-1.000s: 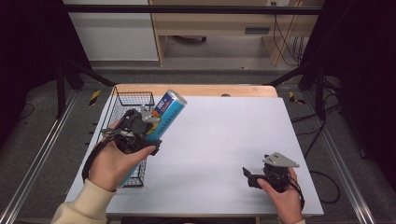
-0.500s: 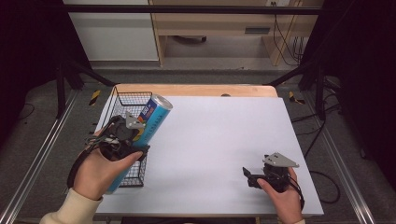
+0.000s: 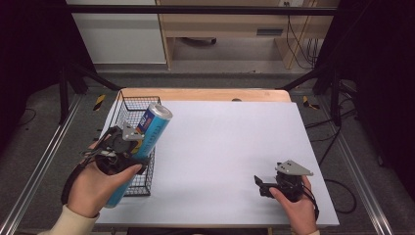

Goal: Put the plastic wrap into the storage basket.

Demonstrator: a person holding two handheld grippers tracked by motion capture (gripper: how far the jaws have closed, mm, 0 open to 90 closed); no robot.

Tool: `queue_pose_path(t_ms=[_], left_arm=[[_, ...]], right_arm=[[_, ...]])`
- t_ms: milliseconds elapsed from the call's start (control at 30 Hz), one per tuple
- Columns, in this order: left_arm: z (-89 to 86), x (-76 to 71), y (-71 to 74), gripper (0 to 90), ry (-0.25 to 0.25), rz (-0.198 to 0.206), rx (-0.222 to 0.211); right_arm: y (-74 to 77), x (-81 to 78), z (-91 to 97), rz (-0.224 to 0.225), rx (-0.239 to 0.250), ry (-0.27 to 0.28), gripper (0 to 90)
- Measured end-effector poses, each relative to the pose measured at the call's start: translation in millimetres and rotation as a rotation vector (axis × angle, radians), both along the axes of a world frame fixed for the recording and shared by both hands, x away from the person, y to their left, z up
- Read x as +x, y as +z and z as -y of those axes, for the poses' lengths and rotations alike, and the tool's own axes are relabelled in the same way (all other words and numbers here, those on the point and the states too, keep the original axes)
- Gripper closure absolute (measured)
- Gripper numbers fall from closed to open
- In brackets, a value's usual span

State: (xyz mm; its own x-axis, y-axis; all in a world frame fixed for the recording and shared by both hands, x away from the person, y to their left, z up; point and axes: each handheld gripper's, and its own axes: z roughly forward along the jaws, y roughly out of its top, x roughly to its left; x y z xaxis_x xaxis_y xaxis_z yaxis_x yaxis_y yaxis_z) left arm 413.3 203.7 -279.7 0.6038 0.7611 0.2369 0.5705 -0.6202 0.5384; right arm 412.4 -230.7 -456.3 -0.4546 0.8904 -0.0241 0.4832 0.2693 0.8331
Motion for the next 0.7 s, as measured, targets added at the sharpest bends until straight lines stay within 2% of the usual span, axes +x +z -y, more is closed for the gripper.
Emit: queue_pose_path(t_ms=[533, 700], left_arm=[[-24.8, -7.3, -7.4, 32.0, 0.046, -0.009, -0.013], [-27.5, -8.2, -8.1, 32.0, 0.046, -0.012, -0.016]], right_arm=[[-0.9, 0.4, -0.7, -0.008, -0.001, 0.0, 5.6], [-1.1, 0.5, -1.0, -0.009, -0.003, 0.002, 5.6]])
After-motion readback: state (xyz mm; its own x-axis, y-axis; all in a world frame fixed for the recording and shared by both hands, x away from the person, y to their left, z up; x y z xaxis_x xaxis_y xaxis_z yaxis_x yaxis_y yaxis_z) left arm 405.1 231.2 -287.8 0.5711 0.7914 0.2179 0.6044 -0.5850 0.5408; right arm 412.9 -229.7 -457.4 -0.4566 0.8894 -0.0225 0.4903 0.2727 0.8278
